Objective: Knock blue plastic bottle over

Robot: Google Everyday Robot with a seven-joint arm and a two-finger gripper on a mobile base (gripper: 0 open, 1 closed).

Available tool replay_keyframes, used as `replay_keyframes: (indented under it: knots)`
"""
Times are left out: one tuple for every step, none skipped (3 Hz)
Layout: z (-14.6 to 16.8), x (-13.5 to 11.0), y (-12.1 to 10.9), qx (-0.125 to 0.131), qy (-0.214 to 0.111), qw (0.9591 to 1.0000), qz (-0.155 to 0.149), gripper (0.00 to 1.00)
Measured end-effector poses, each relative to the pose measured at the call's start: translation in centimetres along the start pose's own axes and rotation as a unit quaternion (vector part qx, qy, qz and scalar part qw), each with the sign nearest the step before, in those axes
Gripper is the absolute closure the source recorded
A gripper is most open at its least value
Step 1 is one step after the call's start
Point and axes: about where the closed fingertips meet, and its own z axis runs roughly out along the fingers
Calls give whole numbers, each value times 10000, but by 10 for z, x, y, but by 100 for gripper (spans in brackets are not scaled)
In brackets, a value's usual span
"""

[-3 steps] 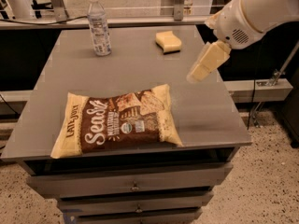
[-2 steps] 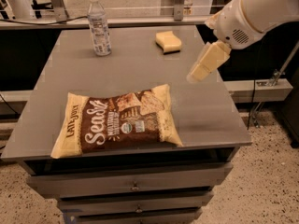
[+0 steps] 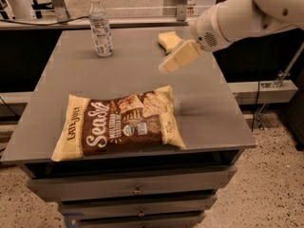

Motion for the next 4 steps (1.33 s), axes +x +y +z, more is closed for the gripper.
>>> replay_keyframes:
  knots:
    - [59, -41, -14, 1, -748, 9971, 170, 0]
    - [110, -82, -27, -12, -1372, 9904, 189, 0]
    - [150, -115, -35, -70, -1792, 9837, 162, 0]
    - [186, -140, -40, -143, -2042, 9787, 131, 0]
